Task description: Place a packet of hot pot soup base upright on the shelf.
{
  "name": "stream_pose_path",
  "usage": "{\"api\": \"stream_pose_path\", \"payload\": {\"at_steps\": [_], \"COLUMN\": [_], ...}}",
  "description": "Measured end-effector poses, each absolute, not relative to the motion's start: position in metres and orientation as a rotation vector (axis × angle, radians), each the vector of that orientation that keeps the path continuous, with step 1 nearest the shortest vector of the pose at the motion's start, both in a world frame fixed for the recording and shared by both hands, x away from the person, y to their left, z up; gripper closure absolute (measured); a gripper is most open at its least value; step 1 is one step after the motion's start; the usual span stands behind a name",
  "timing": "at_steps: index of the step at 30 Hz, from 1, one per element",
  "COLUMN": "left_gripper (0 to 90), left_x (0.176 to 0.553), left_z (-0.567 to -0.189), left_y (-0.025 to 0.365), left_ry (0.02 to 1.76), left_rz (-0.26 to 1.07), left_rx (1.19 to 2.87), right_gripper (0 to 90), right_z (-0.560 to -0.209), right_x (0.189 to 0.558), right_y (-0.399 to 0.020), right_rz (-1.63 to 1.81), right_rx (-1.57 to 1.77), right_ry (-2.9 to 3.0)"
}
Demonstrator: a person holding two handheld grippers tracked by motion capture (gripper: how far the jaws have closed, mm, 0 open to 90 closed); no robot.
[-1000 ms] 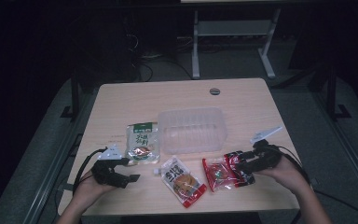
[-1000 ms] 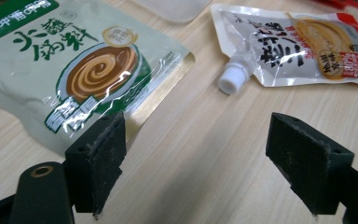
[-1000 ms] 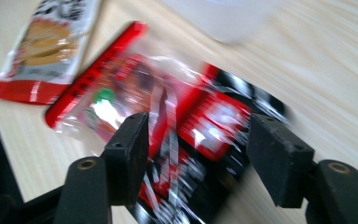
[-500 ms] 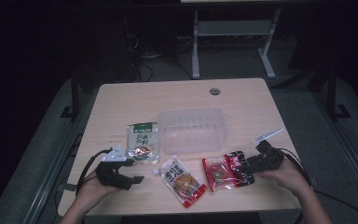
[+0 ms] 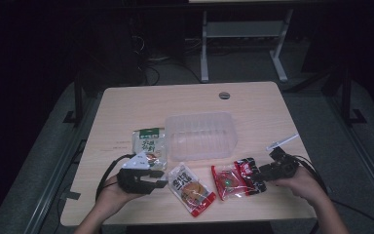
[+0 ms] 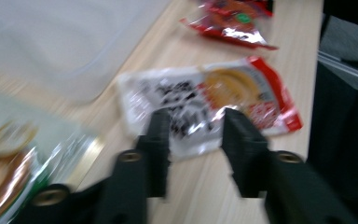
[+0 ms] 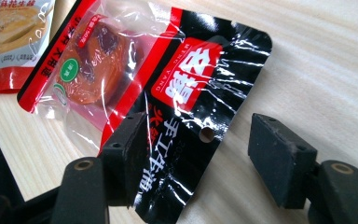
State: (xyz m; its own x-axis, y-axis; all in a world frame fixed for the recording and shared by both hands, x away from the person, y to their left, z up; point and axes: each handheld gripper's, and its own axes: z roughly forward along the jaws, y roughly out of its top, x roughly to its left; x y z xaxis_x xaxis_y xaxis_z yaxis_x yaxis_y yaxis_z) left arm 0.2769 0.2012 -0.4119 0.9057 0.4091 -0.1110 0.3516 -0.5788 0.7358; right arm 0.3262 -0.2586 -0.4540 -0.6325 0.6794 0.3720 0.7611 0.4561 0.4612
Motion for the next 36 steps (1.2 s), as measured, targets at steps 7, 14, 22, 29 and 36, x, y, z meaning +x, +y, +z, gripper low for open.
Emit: {"api": "stream_pose_path", "payload": {"at_steps": [7, 14, 22, 29, 36], "left_gripper": [89.8, 89.8, 89.8, 89.9, 89.8], "left_x": [0.283, 0.296, 0.304, 0.304, 0.306], "left_z": [-0.409, -0.423, -0.446, -0.452, -0.457], "left_y": [0.141, 0.077, 0.041, 0.034, 0.029], "left_ry": [0.398, 0.312, 0.279, 0.253, 0.244], "left_rz": [0.04, 0.028, 0.008, 0.004, 0.0], "left_rx": [2.295, 2.327, 2.381, 2.415, 2.441], "right_gripper": [37.2, 37.6, 38.8, 39.3, 45.4], "right_z": [-0.454, -0.454, -0.455, -0.455, -0.458], "right_x": [0.326, 0.325, 0.323, 0.323, 0.328], "right_y": [-0.257, -0.257, -0.258, -0.257, -0.259], "right_rz": [-0.91, -0.907, -0.915, -0.934, -0.972], "right_rx": [-1.272, -1.264, -1.267, -1.285, -1.302], "right_ry": [-2.569, -2.562, -2.545, -2.528, -2.479]}}
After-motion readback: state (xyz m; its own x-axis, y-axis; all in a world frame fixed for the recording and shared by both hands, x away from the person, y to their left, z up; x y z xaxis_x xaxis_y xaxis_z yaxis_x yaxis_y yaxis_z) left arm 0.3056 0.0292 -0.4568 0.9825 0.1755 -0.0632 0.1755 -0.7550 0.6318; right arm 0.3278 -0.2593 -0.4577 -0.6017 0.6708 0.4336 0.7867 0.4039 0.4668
